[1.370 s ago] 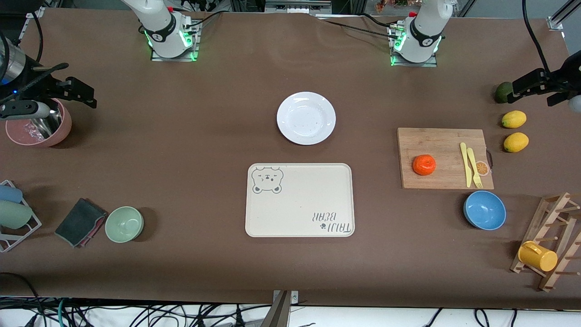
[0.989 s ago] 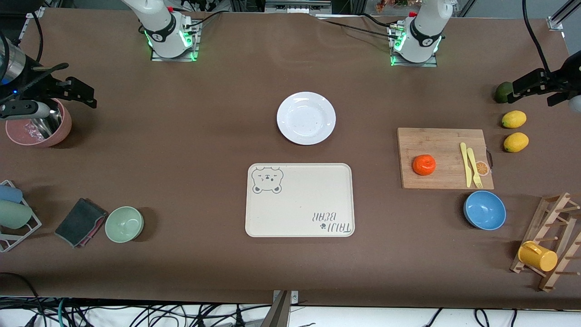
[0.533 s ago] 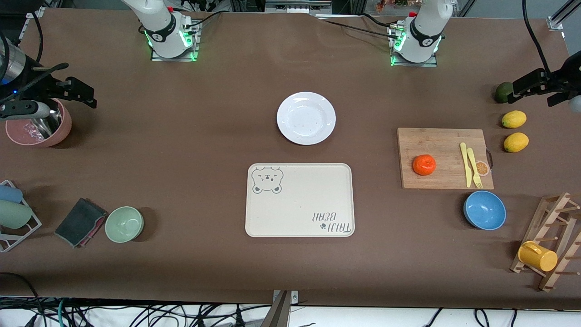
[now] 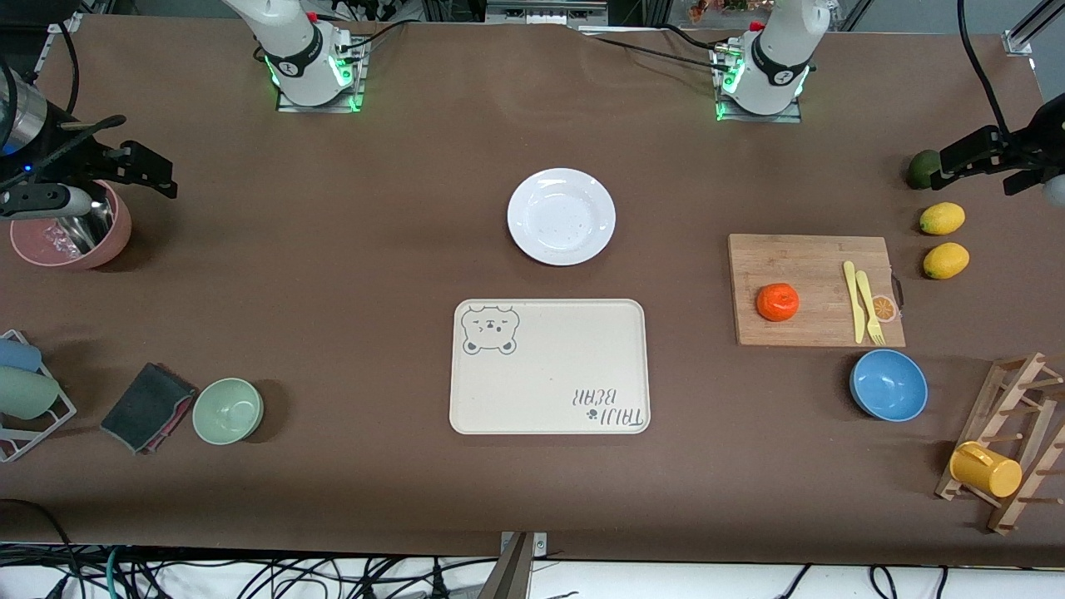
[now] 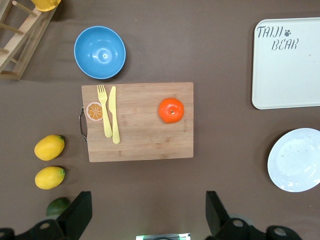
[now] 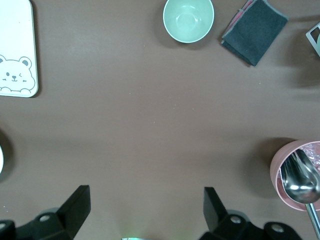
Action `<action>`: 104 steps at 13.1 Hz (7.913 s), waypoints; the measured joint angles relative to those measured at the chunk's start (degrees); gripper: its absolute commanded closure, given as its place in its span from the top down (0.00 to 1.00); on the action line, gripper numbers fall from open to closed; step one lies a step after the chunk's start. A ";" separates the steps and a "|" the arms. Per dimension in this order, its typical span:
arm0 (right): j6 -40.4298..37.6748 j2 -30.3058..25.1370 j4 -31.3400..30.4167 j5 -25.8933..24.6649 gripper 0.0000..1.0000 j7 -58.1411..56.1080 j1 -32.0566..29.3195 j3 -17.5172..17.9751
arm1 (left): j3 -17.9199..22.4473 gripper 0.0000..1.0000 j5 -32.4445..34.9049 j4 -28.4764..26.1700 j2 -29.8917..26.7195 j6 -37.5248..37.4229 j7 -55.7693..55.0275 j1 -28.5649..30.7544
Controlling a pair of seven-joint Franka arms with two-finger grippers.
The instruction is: Place orange and plate with both arms
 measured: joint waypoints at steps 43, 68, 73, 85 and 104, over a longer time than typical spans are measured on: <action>0.01 0.00 0.04 0.00 1.00 -0.15 0.19 0.02 | -3.16 1.00 4.01 0.00 0.19 0.01 -0.08 -0.11; -0.32 0.09 0.69 0.00 1.00 -0.22 0.27 0.03 | -3.76 1.00 1.69 -26.16 6.89 32.44 -3.70 0.24; -0.38 0.13 0.70 0.00 1.00 -0.22 0.27 0.02 | -3.78 1.00 1.66 -30.82 12.62 44.26 -5.36 -1.21; -0.48 0.20 0.70 0.00 1.00 -0.22 0.24 0.01 | -3.71 0.49 0.41 -35.88 22.29 60.09 -8.62 -3.50; -0.48 0.21 0.71 0.00 1.00 -0.22 0.09 -0.23 | -8.39 0.09 -9.65 -35.64 16.05 57.35 -35.46 -28.90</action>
